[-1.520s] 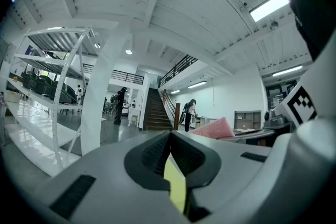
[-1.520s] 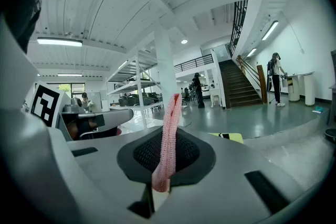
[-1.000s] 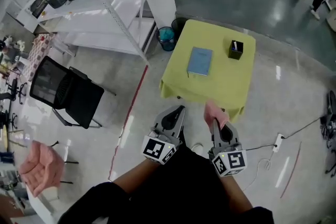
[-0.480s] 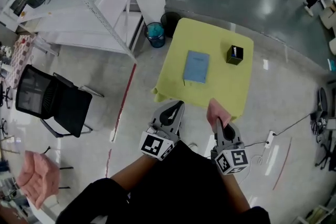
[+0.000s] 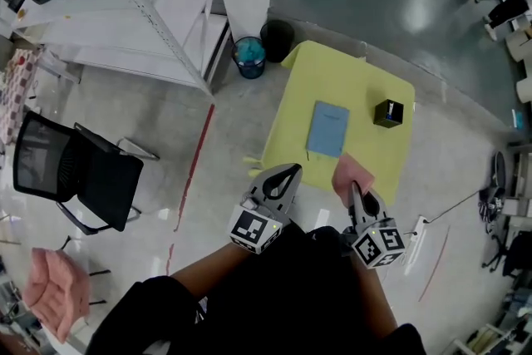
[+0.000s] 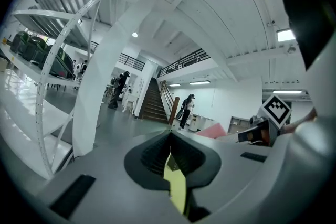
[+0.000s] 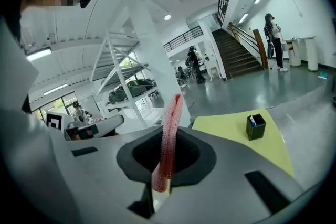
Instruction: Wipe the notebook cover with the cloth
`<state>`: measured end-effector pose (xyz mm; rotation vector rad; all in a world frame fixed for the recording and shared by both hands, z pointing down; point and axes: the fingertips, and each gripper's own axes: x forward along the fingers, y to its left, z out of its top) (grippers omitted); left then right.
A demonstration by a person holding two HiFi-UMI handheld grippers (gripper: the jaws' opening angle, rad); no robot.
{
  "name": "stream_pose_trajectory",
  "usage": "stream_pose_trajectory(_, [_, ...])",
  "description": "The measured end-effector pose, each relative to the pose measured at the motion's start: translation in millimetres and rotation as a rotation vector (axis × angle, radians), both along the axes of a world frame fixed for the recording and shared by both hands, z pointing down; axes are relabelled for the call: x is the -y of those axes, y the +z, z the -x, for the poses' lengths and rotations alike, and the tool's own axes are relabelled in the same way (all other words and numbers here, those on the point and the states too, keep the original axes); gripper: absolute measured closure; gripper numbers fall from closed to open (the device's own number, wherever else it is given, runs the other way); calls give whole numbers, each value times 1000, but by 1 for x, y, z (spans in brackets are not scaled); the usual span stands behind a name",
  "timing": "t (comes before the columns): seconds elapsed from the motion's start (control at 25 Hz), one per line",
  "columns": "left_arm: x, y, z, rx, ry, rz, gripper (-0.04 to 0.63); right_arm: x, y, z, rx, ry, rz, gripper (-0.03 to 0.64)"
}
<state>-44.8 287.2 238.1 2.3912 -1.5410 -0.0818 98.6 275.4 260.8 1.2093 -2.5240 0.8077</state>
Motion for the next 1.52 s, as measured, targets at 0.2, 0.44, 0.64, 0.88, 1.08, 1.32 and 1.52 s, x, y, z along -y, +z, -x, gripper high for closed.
stream_pose_trajectory(0.2, [23,19,24,7,41,2,584,30,14,30,61,40,43,578])
stream_pose_trajectory(0.44, [52,35,39,-37,8,11,584,78,54,50,58,64,95,578])
stream_pose_trajectory(0.64, [71,48,40,-20,6,26,584,114,93,64,0,-19,95,578])
stream_pose_trajectory(0.88, [103,74,35,10,-13,71,584,157,144,79,3,-117,186,578])
stream_pose_trajectory(1.08, [137,105,21,10,-15,159,584,193,193,79,17,-139,265,578])
stream_pose_trajectory(1.32, [178,136,8,44,-57,254,584,233,269,72,9,-116,381,578])
stream_pose_trajectory(1.52, [198,168,0,40,-117,347,584,254,322,73,28,-127,472,578])
